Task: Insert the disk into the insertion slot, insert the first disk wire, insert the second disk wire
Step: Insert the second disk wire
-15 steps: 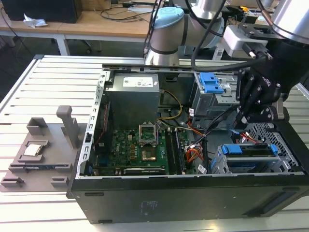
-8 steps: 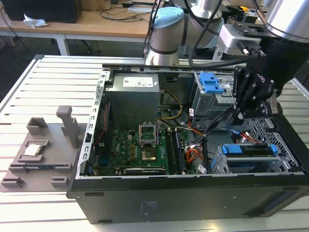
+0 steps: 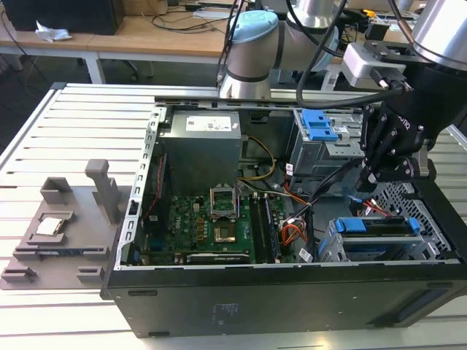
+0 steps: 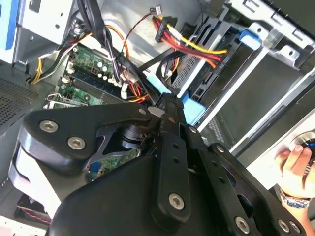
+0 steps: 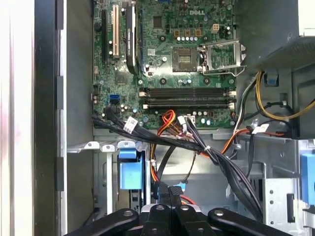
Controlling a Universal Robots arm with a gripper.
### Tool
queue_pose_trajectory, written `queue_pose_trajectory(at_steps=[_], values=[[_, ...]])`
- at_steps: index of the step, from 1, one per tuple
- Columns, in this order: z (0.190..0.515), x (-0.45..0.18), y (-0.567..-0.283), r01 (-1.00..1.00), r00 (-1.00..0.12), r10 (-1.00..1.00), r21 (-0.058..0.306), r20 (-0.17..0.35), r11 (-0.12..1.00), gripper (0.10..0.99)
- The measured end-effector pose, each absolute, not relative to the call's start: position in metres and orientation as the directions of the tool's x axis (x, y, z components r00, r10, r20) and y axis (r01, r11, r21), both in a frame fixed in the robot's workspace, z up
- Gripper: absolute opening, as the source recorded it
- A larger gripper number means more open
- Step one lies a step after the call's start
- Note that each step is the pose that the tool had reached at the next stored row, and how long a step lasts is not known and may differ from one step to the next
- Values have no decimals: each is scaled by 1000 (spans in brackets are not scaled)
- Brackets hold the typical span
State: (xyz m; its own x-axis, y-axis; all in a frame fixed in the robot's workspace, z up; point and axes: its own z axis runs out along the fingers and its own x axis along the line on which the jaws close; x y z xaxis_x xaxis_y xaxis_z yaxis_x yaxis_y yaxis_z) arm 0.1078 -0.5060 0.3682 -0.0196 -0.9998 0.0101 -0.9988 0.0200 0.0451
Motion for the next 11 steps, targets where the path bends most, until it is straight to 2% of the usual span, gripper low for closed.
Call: queue_pose_trajectory(at_steps=[8, 9, 10, 11], values=[[368, 108, -506, -999, -20, -1000, 45, 10, 21, 114], [368, 108, -506, -999, -20, -1000, 45, 10, 21, 231], [368, 108, -506, -999, -20, -1000, 45, 10, 21, 231], [368, 108, -506, -999, -20, -1000, 45, 10, 21, 294]])
